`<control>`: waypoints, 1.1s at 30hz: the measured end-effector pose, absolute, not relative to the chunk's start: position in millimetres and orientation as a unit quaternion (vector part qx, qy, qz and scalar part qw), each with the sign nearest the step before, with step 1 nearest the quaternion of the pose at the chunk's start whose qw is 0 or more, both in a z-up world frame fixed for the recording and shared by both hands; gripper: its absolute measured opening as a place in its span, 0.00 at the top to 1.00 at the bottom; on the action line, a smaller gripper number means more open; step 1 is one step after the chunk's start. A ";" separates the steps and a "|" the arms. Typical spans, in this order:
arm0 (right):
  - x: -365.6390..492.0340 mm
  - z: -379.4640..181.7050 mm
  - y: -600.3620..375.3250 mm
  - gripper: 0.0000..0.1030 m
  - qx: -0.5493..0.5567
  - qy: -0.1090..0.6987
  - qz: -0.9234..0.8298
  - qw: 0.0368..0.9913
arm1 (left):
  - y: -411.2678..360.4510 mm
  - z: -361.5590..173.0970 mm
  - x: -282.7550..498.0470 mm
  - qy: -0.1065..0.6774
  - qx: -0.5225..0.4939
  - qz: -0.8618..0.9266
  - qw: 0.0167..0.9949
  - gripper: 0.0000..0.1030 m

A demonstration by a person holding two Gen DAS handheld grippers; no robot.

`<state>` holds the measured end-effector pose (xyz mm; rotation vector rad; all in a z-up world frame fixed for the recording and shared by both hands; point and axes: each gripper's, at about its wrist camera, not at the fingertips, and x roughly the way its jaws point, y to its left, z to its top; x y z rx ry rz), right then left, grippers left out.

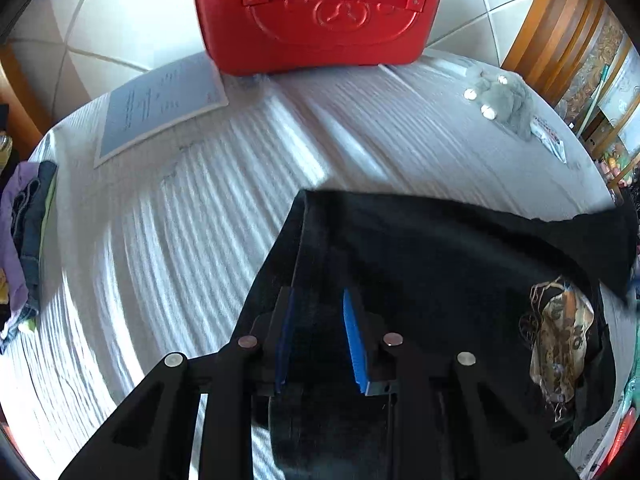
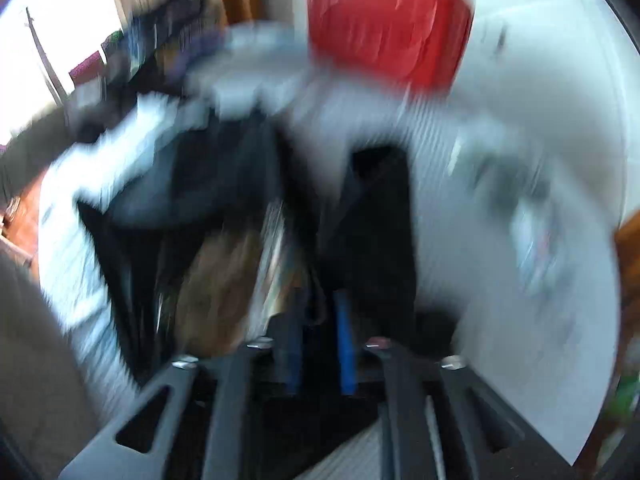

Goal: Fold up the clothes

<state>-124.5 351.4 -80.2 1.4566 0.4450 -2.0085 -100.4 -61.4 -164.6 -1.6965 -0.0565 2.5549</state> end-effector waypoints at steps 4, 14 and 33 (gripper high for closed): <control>-109.9 -85.4 381.4 0.70 0.571 0.094 -0.772 0.263 | -66.3 -167.1 -93.8 -0.023 -0.559 0.828 0.038 0.73; -173.0 -93.7 457.1 0.32 0.567 -0.192 -0.796 0.087 | -53.5 -161.9 -135.3 -0.051 -0.539 0.837 0.073 0.57; -235.0 -115.0 421.0 0.89 0.561 0.042 -0.827 0.001 | -39.1 -197.6 -170.5 -0.001 -0.538 0.842 -0.031 0.84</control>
